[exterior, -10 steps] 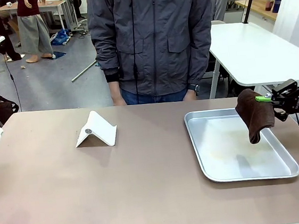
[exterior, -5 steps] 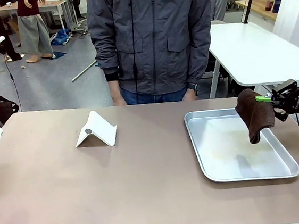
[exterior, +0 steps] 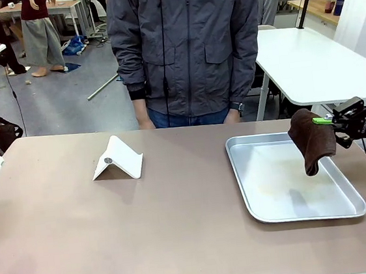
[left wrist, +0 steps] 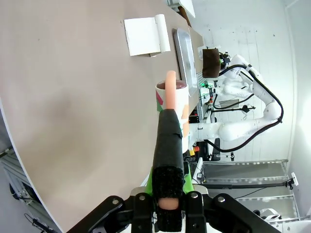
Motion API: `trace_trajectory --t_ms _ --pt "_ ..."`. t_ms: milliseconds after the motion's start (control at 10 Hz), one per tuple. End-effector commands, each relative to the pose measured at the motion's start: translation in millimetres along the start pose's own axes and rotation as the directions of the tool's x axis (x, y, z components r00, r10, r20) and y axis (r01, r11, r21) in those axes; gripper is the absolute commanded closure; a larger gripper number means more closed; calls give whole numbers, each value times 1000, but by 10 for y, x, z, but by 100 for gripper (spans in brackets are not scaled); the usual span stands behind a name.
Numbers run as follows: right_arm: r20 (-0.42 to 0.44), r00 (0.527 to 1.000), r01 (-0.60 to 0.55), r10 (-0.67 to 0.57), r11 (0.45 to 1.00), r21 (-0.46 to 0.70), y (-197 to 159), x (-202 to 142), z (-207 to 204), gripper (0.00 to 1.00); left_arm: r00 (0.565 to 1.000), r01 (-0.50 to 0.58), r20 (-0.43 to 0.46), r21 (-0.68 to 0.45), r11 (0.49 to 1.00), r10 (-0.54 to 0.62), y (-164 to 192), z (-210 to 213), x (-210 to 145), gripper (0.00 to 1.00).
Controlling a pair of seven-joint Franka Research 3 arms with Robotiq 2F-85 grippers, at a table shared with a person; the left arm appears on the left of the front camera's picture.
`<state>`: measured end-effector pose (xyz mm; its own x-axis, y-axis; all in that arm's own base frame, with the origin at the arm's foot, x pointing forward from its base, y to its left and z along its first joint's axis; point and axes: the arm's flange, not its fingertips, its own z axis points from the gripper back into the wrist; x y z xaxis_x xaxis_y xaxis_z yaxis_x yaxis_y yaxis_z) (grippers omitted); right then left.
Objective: Clean the surface of the table.
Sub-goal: Return the Lint Roller and towel to their original positions.
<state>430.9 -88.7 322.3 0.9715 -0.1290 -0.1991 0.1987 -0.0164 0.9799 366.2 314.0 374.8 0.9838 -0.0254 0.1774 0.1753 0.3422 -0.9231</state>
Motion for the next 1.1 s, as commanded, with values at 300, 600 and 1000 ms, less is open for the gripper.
trace_trajectory --t_ms 300,600,1000 --pt "42 987 -151 152 988 -38 383 84 -598 91 995 -4 -101 54 999 10 -583 -537 498 78" --pt "46 988 -147 147 989 -3 537 296 -1290 91 984 85 -165 96 992 -68 -1345 -1154 746 78" --pt "-91 990 -109 107 994 -17 499 403 -2644 91 987 128 -122 232 964 -102 -2082 -2130 925 78"
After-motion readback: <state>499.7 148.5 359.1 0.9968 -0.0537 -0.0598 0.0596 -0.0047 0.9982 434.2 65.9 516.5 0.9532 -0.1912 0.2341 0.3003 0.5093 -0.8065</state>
